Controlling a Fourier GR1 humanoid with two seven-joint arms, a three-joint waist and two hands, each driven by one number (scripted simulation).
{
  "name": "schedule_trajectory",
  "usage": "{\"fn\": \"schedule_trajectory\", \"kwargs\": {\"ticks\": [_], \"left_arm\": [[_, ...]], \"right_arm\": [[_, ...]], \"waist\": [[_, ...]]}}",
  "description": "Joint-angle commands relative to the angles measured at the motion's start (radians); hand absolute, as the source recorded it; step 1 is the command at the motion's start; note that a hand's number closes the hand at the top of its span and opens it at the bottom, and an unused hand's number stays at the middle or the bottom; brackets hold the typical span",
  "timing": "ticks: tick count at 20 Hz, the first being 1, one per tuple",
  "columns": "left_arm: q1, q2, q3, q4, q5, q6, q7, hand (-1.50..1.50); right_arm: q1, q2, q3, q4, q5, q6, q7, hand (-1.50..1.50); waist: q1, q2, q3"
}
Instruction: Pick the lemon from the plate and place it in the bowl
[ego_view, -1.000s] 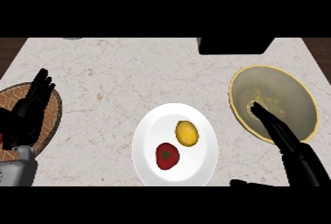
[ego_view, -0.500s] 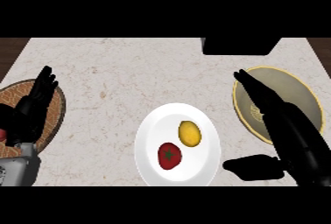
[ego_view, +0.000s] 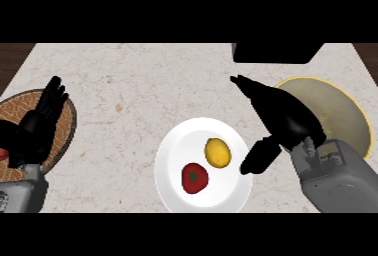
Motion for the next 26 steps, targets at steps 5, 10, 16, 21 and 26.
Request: {"fn": "schedule_trajectory", "kwargs": {"ticks": [5, 10, 16, 21, 26], "left_arm": [[-0.002, -0.02, -0.008, 0.005, -0.024, 0.01, 0.005, 0.0], [0.032, -0.001, 0.015, -0.051, 0.004, -0.019, 0.032, 0.0], [0.008, 0.02, 0.051, -0.021, 0.015, -0.049, 0.01, 0.0], [0.038, -0.022, 0.02, -0.058, -0.021, -0.032, 0.025, 0.0], [-0.046, 0.002, 0.076, 0.074, -0.02, -0.053, -0.009, 0.0]], "right_arm": [[-0.111, 0.055, -0.001, 0.203, -0.135, 0.23, 0.067, -1.5], [-0.06, 0.105, 0.068, 0.302, -0.098, 0.222, 0.059, -1.5], [-0.078, 0.123, 0.133, 0.33, 0.094, 0.16, -0.038, -1.5], [-0.01, 0.154, 0.143, 0.35, 0.242, 0.113, -0.126, -1.5], [-0.032, 0.208, 0.059, 0.437, 0.247, 0.179, -0.154, -1.5]], "waist": [[-0.012, -0.002, 0.001], [-0.01, -0.004, 0.001], [-0.015, -0.003, 0.001], [-0.016, -0.003, 0.002], [-0.018, -0.001, 0.001]]}}
